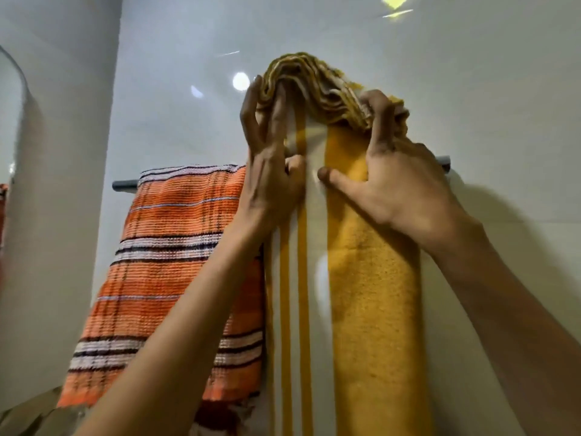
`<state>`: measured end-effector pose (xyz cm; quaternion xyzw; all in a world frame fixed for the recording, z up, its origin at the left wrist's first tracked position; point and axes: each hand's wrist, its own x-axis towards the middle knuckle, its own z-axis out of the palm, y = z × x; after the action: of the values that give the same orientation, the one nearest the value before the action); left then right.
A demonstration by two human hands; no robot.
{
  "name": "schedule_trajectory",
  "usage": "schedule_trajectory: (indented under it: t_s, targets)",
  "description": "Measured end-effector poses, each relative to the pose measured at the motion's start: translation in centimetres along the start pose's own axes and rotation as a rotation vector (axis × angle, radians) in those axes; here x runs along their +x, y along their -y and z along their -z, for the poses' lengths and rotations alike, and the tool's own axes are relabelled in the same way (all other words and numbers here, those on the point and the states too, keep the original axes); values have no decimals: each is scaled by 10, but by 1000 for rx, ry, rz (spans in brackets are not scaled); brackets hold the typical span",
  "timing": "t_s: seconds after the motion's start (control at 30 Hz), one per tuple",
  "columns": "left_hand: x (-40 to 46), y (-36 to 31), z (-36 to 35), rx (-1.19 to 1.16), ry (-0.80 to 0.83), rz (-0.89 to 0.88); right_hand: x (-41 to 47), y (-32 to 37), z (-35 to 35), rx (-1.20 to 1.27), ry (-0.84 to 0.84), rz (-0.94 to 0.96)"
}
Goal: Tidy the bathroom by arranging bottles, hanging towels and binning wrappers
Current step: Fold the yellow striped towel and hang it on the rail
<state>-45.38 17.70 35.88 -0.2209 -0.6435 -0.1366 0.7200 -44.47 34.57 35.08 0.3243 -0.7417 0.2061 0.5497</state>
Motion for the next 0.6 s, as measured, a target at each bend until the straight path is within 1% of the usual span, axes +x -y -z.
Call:
schedule_trajectory:
  t_s: [0.1, 0.17, 0.27, 0.37, 0.4, 0.47, 0.53, 0.6]
  targets:
    - [12, 20, 5, 26, 78, -27, 18, 2, 4, -93, 152, -77]
    - [23, 32, 10, 27, 136, -43, 32, 0, 2, -82, 272, -126]
    - [34, 48, 19, 15, 323, 13, 51, -1, 4, 80, 474, -213]
    - [40, 57, 35, 69, 538, 127, 61, -2, 12, 94, 634, -217]
    - [41, 58, 41, 63, 611, 170, 62, -2, 16, 105, 670, -221]
    - [40, 62, 52, 54, 732, 201, 60, -4, 23, 140, 719, -229]
    - [34, 68, 56, 74, 785, 263, 57, -6, 25, 130, 756, -236]
    - [33, 74, 53, 165, 828, 348, 54, -7, 26, 143, 794, -258]
